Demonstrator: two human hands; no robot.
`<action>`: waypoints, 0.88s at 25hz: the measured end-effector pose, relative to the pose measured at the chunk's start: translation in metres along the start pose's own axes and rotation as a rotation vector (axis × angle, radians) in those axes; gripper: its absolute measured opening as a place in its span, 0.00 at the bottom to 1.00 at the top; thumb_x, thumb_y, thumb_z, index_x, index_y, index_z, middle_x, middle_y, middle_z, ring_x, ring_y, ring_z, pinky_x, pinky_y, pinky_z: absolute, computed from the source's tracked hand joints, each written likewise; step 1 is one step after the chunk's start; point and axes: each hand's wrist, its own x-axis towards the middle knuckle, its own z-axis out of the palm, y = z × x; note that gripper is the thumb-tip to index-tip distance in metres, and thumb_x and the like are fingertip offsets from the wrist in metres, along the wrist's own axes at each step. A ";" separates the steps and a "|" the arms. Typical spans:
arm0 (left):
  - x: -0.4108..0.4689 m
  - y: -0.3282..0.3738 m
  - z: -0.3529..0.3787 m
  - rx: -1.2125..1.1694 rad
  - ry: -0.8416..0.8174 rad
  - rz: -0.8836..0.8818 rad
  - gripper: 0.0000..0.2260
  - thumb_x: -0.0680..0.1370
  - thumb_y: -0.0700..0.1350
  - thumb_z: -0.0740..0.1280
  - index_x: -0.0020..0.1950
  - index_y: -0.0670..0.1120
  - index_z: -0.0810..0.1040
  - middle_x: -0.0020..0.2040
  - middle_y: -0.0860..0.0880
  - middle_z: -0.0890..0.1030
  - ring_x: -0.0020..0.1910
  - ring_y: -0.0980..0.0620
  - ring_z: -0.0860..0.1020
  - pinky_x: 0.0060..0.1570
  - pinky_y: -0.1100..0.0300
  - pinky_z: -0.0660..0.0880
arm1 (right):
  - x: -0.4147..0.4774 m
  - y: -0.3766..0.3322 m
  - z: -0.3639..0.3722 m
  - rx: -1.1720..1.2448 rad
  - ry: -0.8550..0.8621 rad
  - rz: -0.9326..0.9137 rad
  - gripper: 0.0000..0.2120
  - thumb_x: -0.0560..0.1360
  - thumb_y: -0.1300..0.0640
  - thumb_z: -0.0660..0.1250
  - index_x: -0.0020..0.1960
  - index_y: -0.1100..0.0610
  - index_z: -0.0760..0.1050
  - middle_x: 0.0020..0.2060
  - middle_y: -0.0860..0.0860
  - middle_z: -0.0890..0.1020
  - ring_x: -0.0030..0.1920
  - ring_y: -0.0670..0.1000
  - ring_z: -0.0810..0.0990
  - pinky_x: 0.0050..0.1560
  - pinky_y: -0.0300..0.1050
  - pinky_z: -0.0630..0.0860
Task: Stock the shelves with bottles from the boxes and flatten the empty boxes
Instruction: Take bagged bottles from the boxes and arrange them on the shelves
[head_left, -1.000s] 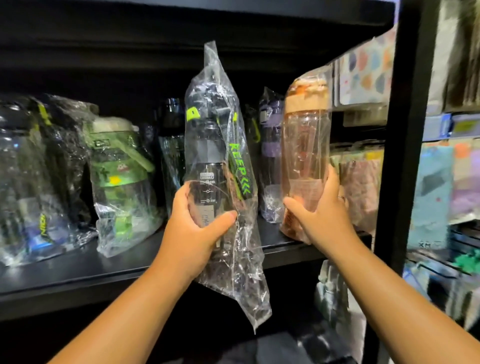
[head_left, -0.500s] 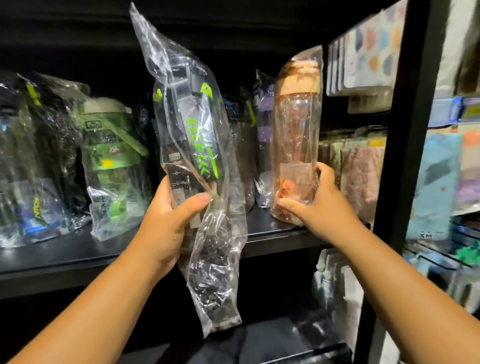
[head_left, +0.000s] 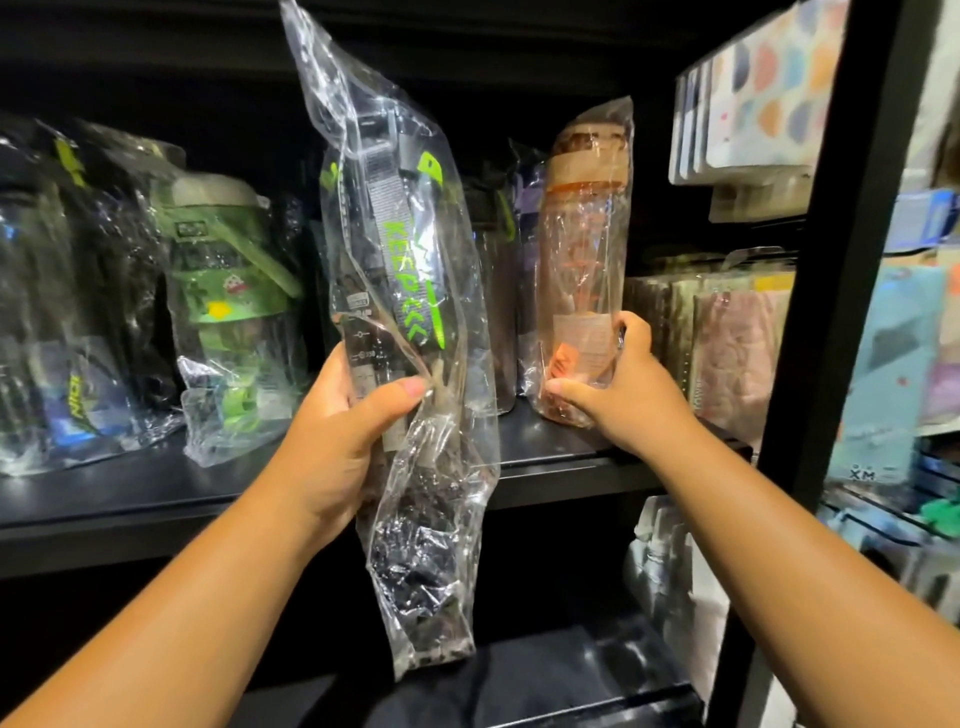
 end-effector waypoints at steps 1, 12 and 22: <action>0.000 0.000 0.000 -0.005 0.008 -0.003 0.23 0.66 0.37 0.72 0.59 0.51 0.73 0.47 0.55 0.86 0.46 0.59 0.84 0.40 0.67 0.78 | 0.000 0.001 0.001 0.001 0.005 -0.005 0.49 0.68 0.40 0.76 0.76 0.48 0.47 0.67 0.54 0.73 0.58 0.54 0.78 0.53 0.47 0.73; -0.001 0.001 0.003 0.002 0.006 -0.002 0.21 0.68 0.41 0.67 0.60 0.49 0.74 0.48 0.54 0.86 0.47 0.59 0.84 0.41 0.68 0.78 | 0.008 0.003 0.001 0.003 -0.001 0.002 0.49 0.69 0.42 0.76 0.78 0.49 0.48 0.68 0.55 0.72 0.59 0.54 0.75 0.54 0.47 0.72; 0.001 0.000 0.002 0.023 -0.014 -0.019 0.25 0.64 0.43 0.73 0.61 0.49 0.74 0.49 0.53 0.86 0.49 0.56 0.84 0.43 0.64 0.79 | 0.027 0.005 0.006 -0.001 -0.022 0.048 0.50 0.69 0.43 0.76 0.79 0.51 0.47 0.67 0.54 0.74 0.62 0.57 0.76 0.55 0.50 0.74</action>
